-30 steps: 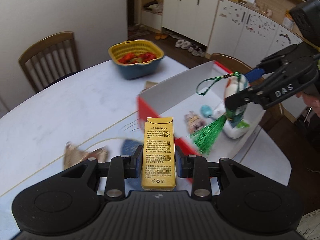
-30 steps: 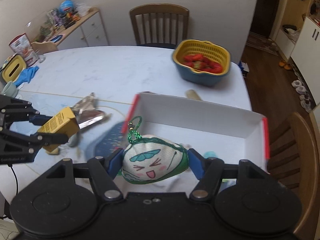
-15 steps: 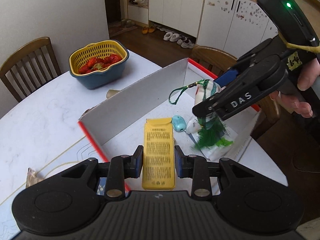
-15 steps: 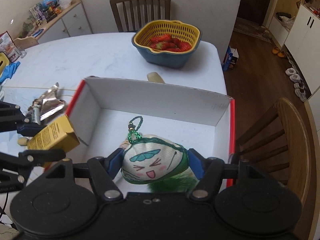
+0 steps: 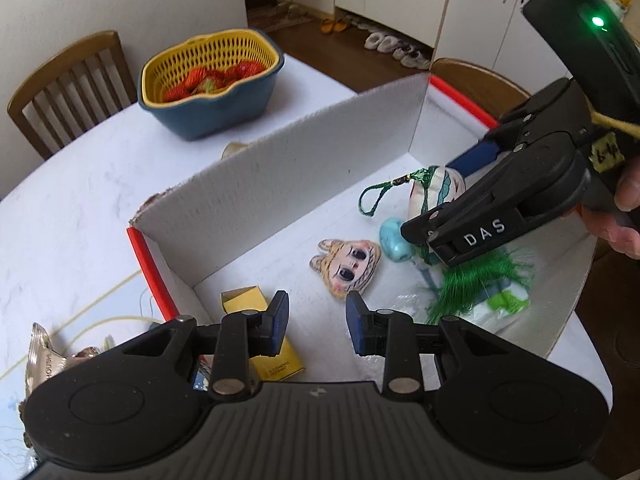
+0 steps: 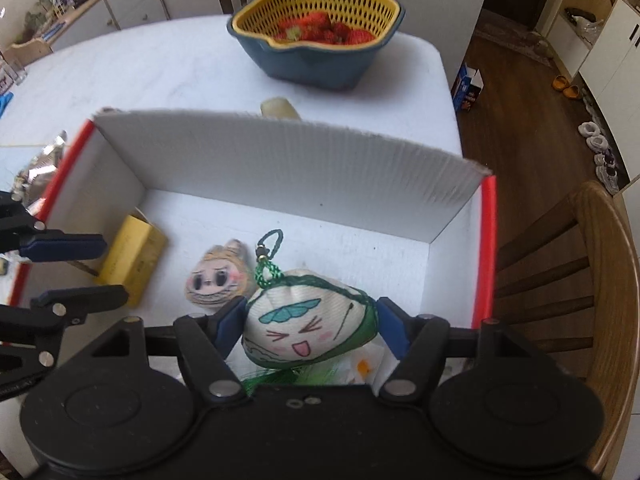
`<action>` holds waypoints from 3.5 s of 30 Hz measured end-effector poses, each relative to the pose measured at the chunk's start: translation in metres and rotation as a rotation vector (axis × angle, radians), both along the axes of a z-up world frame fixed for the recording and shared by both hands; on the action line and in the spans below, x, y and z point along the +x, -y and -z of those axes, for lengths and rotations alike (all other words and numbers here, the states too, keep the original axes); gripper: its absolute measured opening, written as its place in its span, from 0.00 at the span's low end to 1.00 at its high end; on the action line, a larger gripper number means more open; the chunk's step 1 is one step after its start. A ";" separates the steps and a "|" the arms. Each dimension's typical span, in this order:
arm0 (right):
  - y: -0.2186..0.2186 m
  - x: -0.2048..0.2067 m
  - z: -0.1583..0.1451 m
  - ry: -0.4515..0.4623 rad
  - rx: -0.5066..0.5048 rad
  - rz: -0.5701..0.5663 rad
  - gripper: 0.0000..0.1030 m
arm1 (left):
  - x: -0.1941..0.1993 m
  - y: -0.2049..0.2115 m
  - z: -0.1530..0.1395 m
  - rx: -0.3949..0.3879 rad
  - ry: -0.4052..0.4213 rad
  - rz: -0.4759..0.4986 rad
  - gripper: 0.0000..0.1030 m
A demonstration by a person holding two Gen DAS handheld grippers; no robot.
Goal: Organize objects
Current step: 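Carry both items into the red box and open both tools to release, then withdraw both tools from the box toward the remaining items, then grasp the pale blue tape dispenser with the right tool while the left tool grasps the black bead bag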
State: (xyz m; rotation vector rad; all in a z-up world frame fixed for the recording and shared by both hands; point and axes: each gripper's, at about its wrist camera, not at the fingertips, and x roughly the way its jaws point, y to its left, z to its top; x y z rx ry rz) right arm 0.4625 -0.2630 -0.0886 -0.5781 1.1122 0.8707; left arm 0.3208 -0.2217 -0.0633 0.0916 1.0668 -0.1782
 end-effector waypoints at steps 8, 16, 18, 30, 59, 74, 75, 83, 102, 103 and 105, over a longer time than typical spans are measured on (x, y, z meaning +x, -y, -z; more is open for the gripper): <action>-0.006 -0.001 0.004 0.046 -0.022 -0.068 0.74 | 0.001 0.005 0.008 -0.011 -0.017 -0.021 0.30; -0.001 0.002 -0.001 0.017 -0.001 -0.074 0.78 | -0.004 0.006 0.005 -0.030 -0.007 -0.036 0.30; 0.002 0.001 -0.005 0.013 0.009 -0.070 0.78 | -0.005 0.005 0.003 -0.034 -0.004 -0.042 0.30; 0.023 -0.018 -0.035 0.005 0.088 -0.060 0.78 | -0.020 0.002 -0.020 -0.062 0.060 -0.048 0.55; 0.016 -0.094 -0.088 0.010 0.247 -0.030 0.89 | -0.087 -0.067 -0.060 -0.105 0.155 -0.092 0.73; -0.037 -0.160 -0.087 -0.005 0.252 -0.042 0.91 | -0.126 -0.152 -0.058 -0.107 0.148 -0.144 0.87; -0.041 -0.164 -0.086 -0.007 0.252 -0.043 0.91 | -0.129 -0.158 -0.057 -0.108 0.149 -0.145 0.87; -0.073 -0.197 -0.082 -0.007 0.243 -0.064 0.91 | -0.147 -0.220 -0.051 -0.095 0.160 -0.217 1.00; -0.153 -0.235 -0.040 -0.031 0.190 -0.076 0.91 | -0.167 -0.303 0.015 -0.071 0.112 -0.259 1.00; -0.157 -0.235 -0.037 -0.032 0.185 -0.076 0.91 | -0.167 -0.303 0.018 -0.074 0.109 -0.254 1.00; -0.166 -0.236 -0.031 -0.036 0.175 -0.075 0.90 | -0.167 -0.304 0.025 -0.075 0.104 -0.242 1.00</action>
